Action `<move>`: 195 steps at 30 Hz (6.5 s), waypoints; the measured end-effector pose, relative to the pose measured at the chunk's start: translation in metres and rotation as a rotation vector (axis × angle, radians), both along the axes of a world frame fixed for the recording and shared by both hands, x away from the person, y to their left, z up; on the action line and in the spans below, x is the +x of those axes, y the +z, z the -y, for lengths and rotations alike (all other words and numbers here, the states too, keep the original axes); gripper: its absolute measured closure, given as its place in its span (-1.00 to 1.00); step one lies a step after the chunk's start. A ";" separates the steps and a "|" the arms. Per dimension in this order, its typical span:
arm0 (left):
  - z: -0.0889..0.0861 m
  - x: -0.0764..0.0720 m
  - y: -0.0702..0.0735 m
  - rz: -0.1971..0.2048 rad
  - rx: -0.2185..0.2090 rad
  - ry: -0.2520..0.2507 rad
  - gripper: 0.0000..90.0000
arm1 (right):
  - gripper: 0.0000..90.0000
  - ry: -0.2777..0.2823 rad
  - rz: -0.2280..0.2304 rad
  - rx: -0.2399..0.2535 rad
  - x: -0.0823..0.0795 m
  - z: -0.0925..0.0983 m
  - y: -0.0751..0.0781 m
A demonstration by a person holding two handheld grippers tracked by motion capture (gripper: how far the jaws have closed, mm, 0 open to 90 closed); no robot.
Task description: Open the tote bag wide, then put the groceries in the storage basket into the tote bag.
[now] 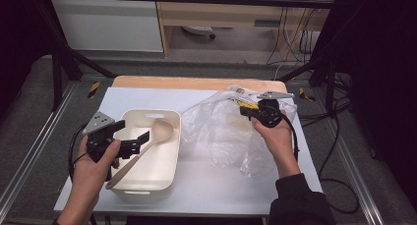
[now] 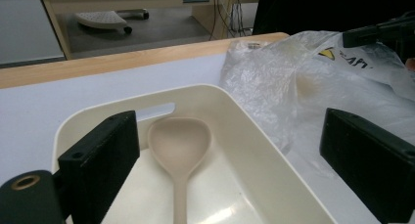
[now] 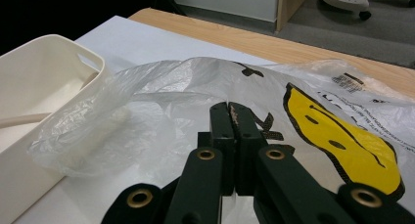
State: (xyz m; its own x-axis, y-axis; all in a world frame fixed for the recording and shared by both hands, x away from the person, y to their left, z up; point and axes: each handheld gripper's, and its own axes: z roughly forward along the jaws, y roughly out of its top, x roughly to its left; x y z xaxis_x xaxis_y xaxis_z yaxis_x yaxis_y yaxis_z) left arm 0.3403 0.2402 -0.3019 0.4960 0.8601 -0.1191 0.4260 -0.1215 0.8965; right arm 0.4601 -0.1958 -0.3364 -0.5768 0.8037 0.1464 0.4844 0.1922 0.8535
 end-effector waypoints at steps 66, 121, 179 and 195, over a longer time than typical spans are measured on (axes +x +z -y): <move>-0.018 -0.011 -0.034 -0.115 0.078 -0.036 -0.66 | 1.00 -0.004 -0.023 -0.025 -0.007 0.002 -0.010; -0.022 -0.031 -0.068 -0.236 0.131 0.013 0.10 | 1.00 0.001 -0.048 -0.055 -0.006 0.000 -0.020; -0.026 -0.024 -0.084 -0.308 0.168 -0.007 0.53 | 1.00 0.009 -0.053 -0.063 -0.007 0.000 -0.021; -0.027 -0.036 -0.060 -0.211 0.110 -0.029 0.54 | 1.00 0.010 -0.050 -0.065 -0.007 -0.001 -0.021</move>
State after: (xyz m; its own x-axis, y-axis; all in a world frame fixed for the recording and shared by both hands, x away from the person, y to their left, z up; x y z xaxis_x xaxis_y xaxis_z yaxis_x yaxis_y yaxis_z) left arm 0.3045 0.2675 -0.3624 0.4948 0.8593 -0.1294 0.5977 -0.2284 0.7685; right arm 0.4532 -0.1950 -0.3573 -0.5778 0.8068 0.1232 0.5240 0.2509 0.8139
